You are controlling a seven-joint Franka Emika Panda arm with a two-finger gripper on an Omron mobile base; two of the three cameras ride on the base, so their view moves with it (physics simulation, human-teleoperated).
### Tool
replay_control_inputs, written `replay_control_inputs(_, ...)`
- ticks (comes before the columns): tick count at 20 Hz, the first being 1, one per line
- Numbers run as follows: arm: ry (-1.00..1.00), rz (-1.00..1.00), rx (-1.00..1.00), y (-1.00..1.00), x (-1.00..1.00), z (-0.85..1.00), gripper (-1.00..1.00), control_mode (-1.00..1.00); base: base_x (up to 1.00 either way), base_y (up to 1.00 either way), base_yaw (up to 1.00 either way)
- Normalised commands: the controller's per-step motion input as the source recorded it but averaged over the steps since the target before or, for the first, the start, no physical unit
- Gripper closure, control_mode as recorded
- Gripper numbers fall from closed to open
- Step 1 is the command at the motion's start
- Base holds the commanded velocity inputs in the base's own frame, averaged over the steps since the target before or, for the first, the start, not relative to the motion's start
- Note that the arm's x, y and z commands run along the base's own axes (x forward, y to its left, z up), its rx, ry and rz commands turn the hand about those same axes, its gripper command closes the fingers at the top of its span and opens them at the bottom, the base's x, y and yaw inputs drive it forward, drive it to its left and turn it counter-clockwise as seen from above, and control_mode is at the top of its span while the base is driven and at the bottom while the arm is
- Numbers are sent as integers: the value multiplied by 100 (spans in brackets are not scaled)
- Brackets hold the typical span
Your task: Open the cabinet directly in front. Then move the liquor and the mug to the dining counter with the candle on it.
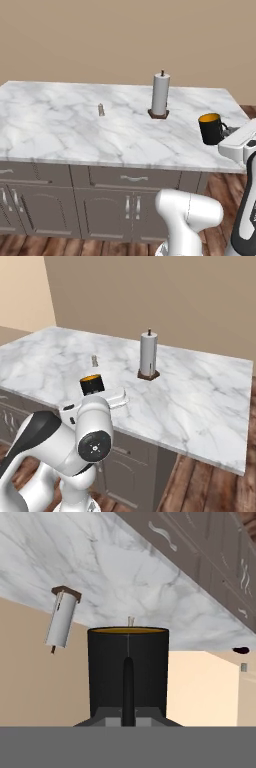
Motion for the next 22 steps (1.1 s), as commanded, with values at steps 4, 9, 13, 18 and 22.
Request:
replay_control_inputs(4,0,0,0,0,0,0,100,100,42,21,0)
replay_control_inputs(9,0,0,0,0,0,0,100,100,45,16,0)
replay_control_inputs(13,0,0,0,0,0,0,100,100,41,13,0)
replay_control_inputs(18,0,0,0,0,0,0,100,100,41,15,0)
replay_control_inputs(22,0,0,0,0,0,0,100,100,37,18,0)
